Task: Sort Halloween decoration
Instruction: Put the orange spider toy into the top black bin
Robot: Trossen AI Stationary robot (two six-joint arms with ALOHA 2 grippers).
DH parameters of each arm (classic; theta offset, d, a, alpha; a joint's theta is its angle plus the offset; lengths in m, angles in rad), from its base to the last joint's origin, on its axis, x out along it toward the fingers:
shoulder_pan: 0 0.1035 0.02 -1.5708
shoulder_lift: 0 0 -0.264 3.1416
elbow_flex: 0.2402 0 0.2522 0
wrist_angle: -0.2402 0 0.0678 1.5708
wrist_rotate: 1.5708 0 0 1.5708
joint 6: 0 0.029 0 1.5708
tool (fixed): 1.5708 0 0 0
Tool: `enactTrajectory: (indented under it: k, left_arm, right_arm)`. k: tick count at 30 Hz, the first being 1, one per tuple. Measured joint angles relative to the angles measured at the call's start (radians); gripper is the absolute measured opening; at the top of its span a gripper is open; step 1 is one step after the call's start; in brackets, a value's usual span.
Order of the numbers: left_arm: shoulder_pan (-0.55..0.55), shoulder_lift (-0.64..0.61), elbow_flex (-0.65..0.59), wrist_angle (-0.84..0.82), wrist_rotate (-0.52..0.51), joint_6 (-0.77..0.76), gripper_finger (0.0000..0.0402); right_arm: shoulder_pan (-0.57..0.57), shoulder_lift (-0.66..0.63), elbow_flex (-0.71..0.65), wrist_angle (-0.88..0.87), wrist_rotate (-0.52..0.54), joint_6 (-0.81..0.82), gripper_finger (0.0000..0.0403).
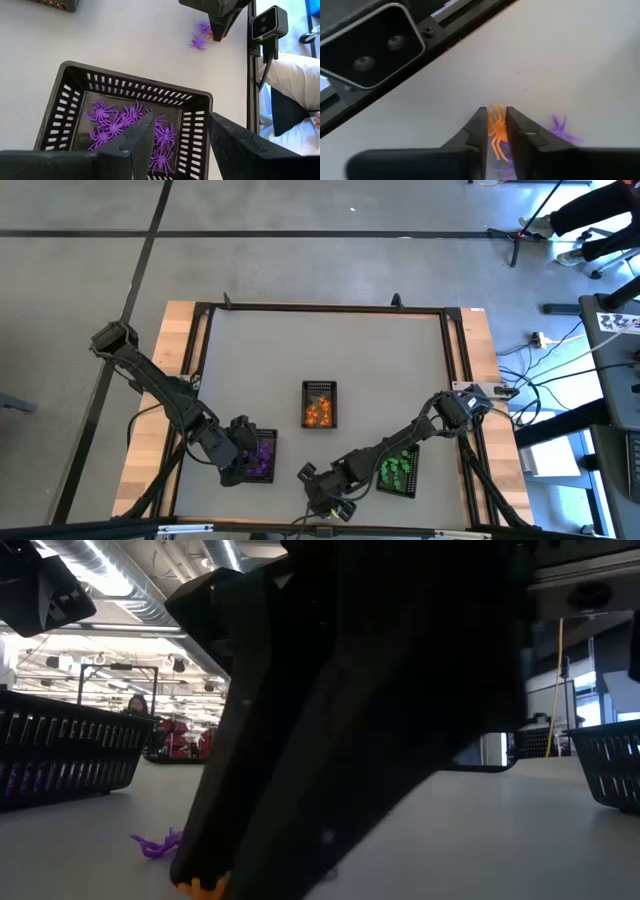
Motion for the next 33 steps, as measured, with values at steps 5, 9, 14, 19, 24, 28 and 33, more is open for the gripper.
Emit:
enactTrajectory:
  k: [5, 9, 14, 19, 24, 28, 33]
  left_arm:
    - [0.0, 0.0, 0.0, 0.0, 0.0, 0.0, 0.0174]
    - [0.0, 0.0, 0.0, 0.0, 0.0, 0.0, 0.0174]
    - [0.0, 0.0, 0.0, 0.0, 0.0, 0.0, 0.0174]
    - [0.0, 0.0, 0.0, 0.0, 0.0, 0.0, 0.0174]
    - [0.0, 0.0, 0.0, 0.001, 0.0, 0.0, 0.0174]
    - [0.0, 0.0, 0.0, 0.0, 0.0, 0.0, 0.0174]
    - [0.0, 0.0, 0.0, 0.0, 0.0, 0.0, 0.0174]
  right_arm:
    - [-0.001, -0.005, 0.0, -0.013, 0.05, 0.028, 0.0013]
    - [0.0, -0.013, -0.001, -0.024, 0.071, 0.035, 0.0002]
    - [0.0, -0.036, -0.004, -0.05, 0.102, 0.068, 0.0002]
    - [0.004, -0.069, -0.004, -0.066, 0.121, 0.102, 0.0001]
    - [0.006, -0.104, -0.004, -0.075, 0.122, 0.119, 0.0]
    - [0.006, -0.144, -0.004, -0.075, 0.112, 0.147, 0.0]
    - [0.005, -0.207, -0.003, -0.076, 0.071, 0.165, 0.0]
